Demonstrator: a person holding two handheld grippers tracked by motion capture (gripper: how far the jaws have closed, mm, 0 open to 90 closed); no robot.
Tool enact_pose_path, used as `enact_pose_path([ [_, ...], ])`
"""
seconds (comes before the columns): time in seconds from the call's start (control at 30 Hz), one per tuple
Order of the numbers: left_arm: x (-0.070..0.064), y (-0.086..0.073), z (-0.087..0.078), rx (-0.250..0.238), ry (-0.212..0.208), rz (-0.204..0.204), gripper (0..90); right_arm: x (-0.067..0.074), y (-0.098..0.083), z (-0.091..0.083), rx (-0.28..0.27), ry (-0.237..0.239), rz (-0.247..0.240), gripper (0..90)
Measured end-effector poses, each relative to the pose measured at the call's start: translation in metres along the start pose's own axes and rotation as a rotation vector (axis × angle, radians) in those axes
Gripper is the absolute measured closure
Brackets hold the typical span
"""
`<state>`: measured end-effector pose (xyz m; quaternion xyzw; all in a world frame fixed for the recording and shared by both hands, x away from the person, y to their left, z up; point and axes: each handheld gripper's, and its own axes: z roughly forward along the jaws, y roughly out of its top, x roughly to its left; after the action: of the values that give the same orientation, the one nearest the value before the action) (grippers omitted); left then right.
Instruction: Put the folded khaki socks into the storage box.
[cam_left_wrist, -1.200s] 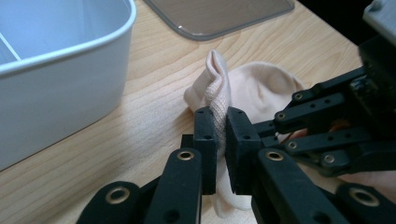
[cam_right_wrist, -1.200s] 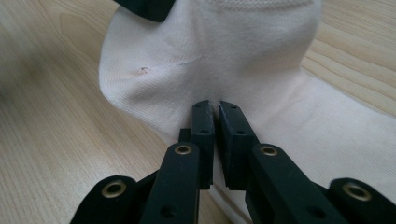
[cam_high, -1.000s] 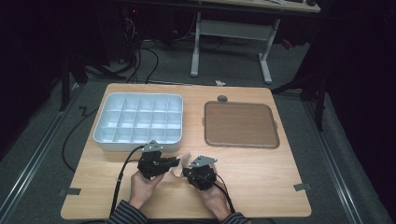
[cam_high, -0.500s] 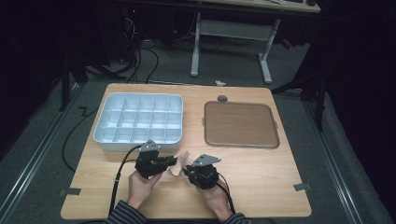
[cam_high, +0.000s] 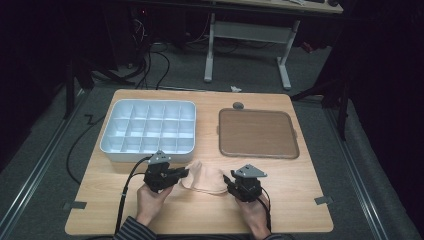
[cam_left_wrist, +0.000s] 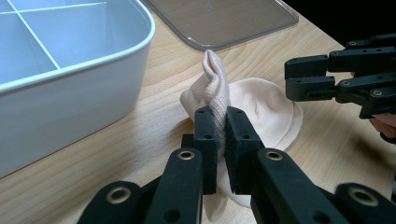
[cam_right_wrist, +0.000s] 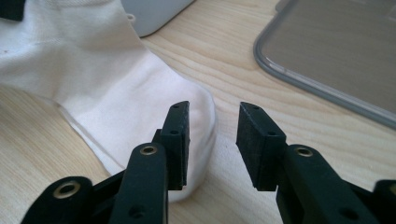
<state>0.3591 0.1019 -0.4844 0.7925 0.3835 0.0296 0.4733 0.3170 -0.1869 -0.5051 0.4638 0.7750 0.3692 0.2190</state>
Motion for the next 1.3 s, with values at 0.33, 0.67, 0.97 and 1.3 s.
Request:
enact_pose_path([
  [0.33,-0.002,-0.002,-0.002,-0.007,-0.005,0.000,84.4,-0.003,-0.010,0.017,0.056,0.042,0.052,72.6],
  [0.67,-0.008,0.000,0.003,-0.001,-0.016,0.035,84.3,0.000,-0.007,0.027,0.074,0.065,0.033,83.8],
  [0.97,-0.010,0.004,0.007,0.005,-0.027,0.041,84.2,0.001,-0.005,0.033,0.066,0.086,0.021,84.4],
  [1.3,-0.015,0.012,0.021,0.022,-0.044,0.052,84.1,-0.001,-0.004,0.035,0.062,0.098,0.016,84.4],
])
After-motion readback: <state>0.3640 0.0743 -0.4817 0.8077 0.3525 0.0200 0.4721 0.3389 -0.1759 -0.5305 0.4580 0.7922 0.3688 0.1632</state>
